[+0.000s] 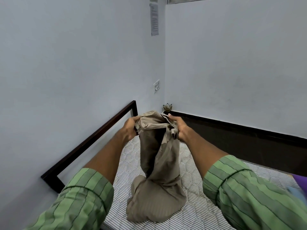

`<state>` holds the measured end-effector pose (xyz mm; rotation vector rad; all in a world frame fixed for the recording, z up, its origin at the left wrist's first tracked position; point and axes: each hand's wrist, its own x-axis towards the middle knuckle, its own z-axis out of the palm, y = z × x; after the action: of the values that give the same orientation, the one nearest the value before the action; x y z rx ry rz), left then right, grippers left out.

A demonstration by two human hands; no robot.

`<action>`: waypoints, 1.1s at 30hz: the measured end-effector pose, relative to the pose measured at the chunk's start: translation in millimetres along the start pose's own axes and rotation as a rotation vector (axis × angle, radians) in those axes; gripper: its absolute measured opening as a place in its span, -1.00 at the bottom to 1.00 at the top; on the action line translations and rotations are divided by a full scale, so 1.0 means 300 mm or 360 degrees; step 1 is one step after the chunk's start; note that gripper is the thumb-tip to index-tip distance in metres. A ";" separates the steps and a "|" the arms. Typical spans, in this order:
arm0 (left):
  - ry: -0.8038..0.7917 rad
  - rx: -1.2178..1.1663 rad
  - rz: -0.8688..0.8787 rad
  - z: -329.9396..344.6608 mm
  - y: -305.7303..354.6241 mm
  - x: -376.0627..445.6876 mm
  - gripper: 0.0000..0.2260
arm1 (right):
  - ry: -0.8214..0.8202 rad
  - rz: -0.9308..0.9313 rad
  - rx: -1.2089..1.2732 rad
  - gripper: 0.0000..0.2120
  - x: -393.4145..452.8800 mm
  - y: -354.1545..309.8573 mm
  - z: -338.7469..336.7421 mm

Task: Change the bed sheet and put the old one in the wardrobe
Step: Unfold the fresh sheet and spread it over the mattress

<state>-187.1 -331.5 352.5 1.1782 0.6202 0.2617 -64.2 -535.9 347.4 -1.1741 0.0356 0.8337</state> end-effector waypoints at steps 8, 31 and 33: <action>-0.0171 0.0240 0.0060 0.040 -0.015 0.001 -0.73 | -0.0089 -0.0305 -0.0807 0.20 0.056 0.074 0.032; 0.0490 0.0604 0.0480 -0.055 -0.029 0.123 -0.83 | 0.0939 -0.0570 -0.1995 -0.57 0.104 0.064 -0.013; 0.0414 0.0762 0.0632 -0.006 -0.015 0.099 -0.85 | 0.0592 -0.1079 -0.1821 -0.60 0.099 0.077 0.047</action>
<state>-164.8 -316.8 338.5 1.7485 0.6934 0.6353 -62.4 -504.9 322.0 -2.2175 -0.5734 -0.0609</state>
